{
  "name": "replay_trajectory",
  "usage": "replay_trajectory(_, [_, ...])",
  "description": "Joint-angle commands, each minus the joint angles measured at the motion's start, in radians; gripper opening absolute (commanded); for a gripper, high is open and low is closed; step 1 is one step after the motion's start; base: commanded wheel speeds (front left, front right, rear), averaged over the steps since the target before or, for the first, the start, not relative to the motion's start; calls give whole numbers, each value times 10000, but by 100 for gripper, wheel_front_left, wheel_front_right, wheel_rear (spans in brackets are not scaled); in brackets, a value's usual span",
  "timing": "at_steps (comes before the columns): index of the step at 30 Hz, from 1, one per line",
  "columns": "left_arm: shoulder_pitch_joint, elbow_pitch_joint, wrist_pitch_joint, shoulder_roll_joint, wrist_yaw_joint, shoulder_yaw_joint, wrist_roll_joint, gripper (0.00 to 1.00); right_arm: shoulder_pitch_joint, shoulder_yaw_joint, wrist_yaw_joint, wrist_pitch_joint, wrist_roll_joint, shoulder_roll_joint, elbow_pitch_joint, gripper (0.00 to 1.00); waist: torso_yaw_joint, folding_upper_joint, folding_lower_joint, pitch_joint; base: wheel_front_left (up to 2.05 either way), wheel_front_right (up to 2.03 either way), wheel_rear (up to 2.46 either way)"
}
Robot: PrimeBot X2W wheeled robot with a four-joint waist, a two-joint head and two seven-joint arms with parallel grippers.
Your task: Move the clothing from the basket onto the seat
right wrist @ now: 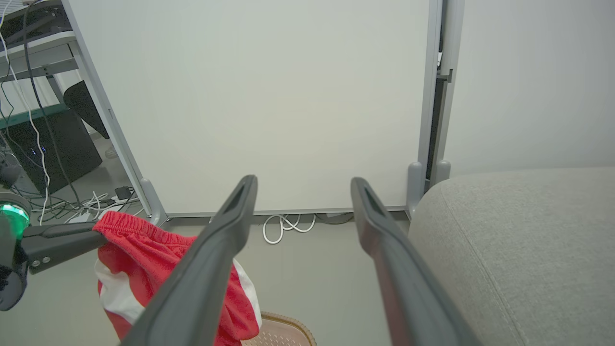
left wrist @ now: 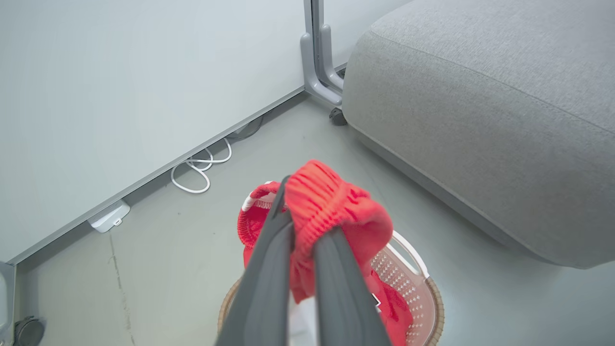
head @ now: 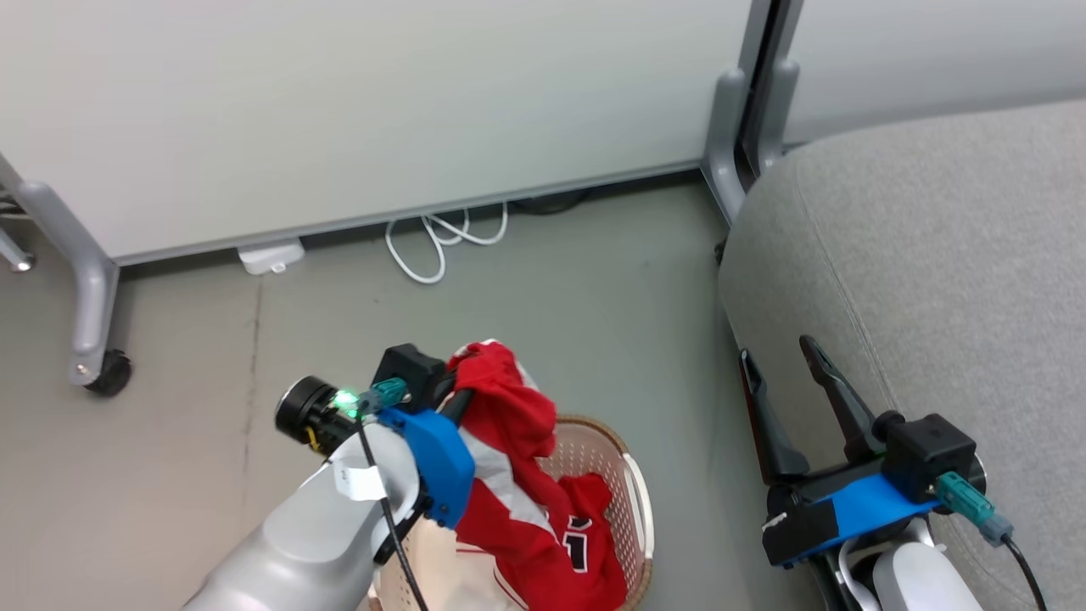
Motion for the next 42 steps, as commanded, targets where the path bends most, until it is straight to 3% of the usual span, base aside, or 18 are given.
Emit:
replay_trajectory(1, [-208, -101, -100, -117, -13, -23, 38, 0, 231, 3, 1, 59, 37, -26, -26, 100, 387, -1, 3, -543, 0, 0, 0])
replay_trajectory(18, [-1738, -1176, 83, -1212, -13, -500, -342, 0, 858, 223, 3, 532, 59, -25, -237, 100, 582, -1, 3, -1311, 0, 0, 0])
replay_trajectory(33, [-2001, -1144, 131, -1371, -13, -891, -787, 0, 837, 324, 1, 704, 100, -25, -254, 100, 296, -1, 3, -1343, 0, 0, 0])
replay_trajectory(42, [-2118, -1289, 160, -1384, 6, -1131, -1039, 0, 181, 780, 1, 1334, 8, -26, 258, 100, 394, -1, 3, -1164, 0, 0, 0])
